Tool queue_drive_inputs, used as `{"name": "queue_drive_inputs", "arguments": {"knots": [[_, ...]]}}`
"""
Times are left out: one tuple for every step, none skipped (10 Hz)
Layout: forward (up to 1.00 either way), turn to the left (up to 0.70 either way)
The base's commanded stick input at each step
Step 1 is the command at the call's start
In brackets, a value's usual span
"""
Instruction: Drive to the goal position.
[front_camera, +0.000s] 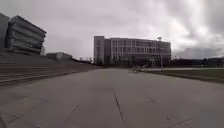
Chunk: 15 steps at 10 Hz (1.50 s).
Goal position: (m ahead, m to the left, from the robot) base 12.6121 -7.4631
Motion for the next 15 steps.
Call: {"name": "queue_drive_inputs", "arguments": {"knots": [[0.7,0.0],[0.7,0.0],[0.7,0.0],[0.7,0.0],[0.7,0.0],[0.7,0.0],[0.7,0.0],[0.7,0.0],[0.7,0.0],[0.7,0.0],[0.7,0.0],[0.7,0.0],[0.7,0.0],[0.7,0.0],[0.7,0.0]]}}
